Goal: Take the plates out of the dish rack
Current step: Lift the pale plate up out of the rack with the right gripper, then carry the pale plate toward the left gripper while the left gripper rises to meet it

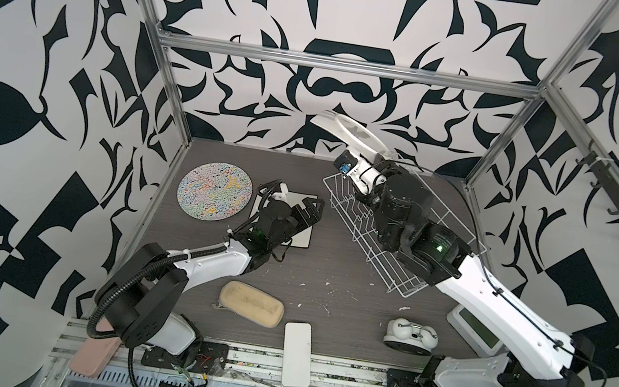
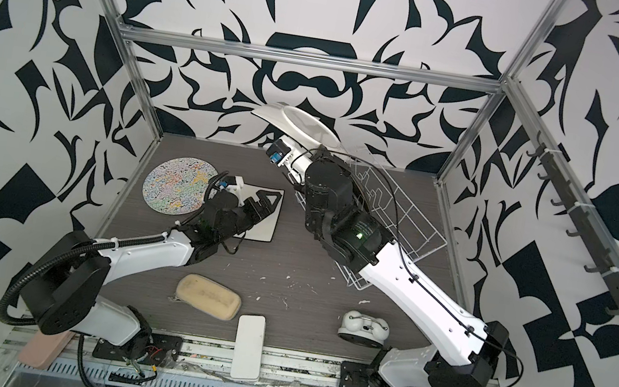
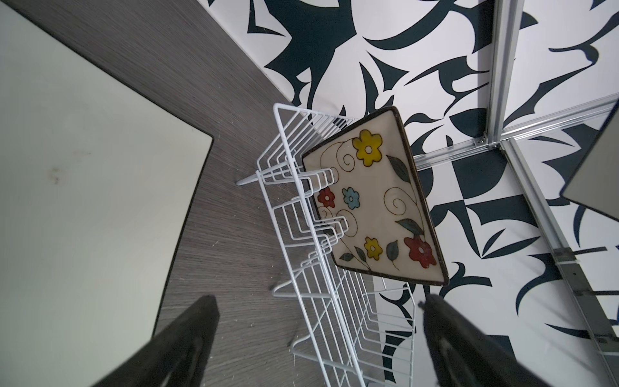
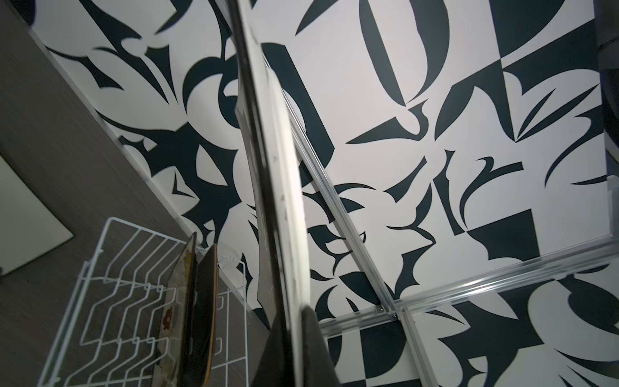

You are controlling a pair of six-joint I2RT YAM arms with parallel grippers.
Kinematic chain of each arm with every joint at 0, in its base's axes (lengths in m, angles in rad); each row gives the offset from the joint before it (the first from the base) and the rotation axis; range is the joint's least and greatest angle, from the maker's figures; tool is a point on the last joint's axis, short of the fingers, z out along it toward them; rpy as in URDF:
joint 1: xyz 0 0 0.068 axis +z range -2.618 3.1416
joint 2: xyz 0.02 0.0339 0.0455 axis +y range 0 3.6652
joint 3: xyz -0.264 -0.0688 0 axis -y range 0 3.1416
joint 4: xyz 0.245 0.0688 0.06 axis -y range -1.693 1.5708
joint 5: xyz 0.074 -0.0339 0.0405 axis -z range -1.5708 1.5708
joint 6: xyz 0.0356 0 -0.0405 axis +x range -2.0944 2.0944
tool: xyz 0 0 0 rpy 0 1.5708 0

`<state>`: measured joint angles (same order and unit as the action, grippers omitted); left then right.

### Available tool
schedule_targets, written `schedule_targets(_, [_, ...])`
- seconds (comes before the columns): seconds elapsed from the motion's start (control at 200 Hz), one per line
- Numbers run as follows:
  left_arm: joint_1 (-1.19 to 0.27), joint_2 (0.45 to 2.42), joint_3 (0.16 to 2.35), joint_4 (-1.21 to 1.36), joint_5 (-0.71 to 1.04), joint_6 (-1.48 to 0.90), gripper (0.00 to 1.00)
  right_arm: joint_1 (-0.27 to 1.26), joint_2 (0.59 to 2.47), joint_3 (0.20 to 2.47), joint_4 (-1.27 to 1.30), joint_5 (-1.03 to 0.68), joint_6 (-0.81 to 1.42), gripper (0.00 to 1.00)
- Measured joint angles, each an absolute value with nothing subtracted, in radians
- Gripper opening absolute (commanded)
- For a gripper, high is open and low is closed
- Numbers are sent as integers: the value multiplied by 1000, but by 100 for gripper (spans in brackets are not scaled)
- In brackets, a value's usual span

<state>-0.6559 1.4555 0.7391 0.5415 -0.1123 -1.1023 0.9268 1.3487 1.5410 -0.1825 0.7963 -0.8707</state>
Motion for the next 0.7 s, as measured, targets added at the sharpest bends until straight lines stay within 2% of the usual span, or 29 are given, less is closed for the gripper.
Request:
schedule_targets(0.3, [-656, 1371, 704, 533, -144, -1076, 100, 924, 1278, 1479, -225, 620, -547, 0])
schedule_targets(0.7, [-656, 1198, 611, 504, -237, -1050, 99, 921, 1211, 1267, -91, 452, -205, 0])
